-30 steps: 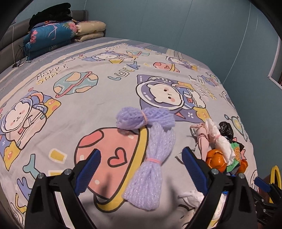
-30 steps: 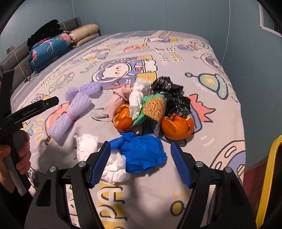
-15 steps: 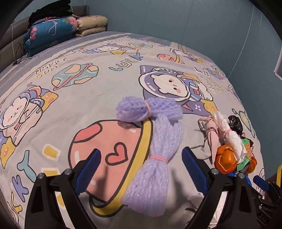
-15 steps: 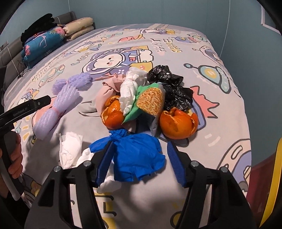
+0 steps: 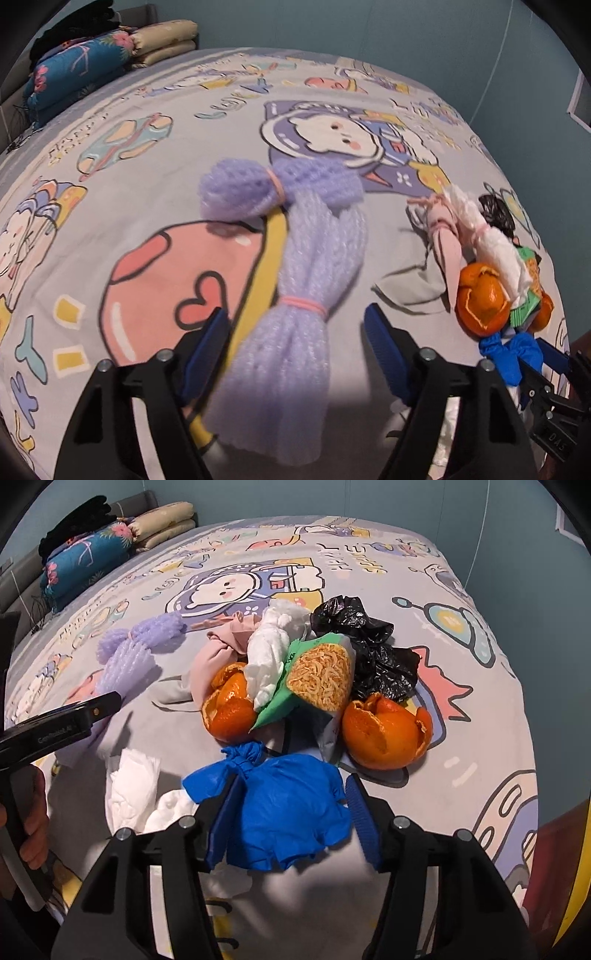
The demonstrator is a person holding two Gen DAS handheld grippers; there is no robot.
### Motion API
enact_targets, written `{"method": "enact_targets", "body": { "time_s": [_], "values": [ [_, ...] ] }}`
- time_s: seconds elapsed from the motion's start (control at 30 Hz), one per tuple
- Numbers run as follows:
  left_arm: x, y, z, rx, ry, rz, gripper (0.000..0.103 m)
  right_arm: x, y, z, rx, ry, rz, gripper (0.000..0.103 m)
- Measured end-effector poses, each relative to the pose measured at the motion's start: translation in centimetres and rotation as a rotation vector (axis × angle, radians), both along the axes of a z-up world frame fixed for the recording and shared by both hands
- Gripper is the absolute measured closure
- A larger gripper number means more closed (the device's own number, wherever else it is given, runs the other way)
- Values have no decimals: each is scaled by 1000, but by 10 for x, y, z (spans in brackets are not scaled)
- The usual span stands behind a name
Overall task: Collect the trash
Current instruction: 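Grasp the lavender mesh netting with the left tool while the right tool grasps the blue glove, then carry the lavender netting and blue glove over to the bin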
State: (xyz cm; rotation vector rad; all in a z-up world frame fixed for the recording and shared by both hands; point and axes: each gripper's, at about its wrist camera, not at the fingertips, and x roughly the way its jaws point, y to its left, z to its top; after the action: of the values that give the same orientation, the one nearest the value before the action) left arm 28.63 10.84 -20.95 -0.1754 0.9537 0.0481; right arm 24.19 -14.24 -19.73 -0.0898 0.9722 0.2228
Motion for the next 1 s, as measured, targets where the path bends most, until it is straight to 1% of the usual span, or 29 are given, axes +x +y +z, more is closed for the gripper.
{"method": "enact_targets", "body": {
  "time_s": [0.03,0.13,0.17,0.2,0.23,0.27,0.33,0.43,0.5,0.6,0.77,1.0],
  "values": [
    [1,-2,-2,12,2,-1,38,0,1,-1,-2,2,1,54],
    [3,-3,-7,27,19,8,47,-1,5,-2,-17,0,16,60],
    [4,-3,-9,28,24,12,48,-2,7,-2,-24,-3,17,62],
    [4,-4,-10,33,25,14,52,-2,7,-2,-26,-3,16,63],
    [4,-4,-10,46,24,16,60,-2,7,-3,-23,-3,15,66],
    [4,-4,-9,51,24,12,62,-2,6,-2,-16,-5,12,67],
    [5,-1,-8,33,22,14,69,-2,5,0,-2,-9,9,73],
    [5,3,-7,23,22,25,72,-2,3,3,7,-16,10,78],
    [4,3,-6,29,19,27,73,-1,1,5,26,-16,4,81],
    [1,6,-1,16,9,42,74,-3,-3,10,41,-27,-8,84],
    [-7,13,15,-53,-22,59,74,-8,-13,26,88,-59,-29,85],
    [-20,17,36,-122,-80,59,74,-20,-25,50,131,-118,-56,85]
  ]
}}
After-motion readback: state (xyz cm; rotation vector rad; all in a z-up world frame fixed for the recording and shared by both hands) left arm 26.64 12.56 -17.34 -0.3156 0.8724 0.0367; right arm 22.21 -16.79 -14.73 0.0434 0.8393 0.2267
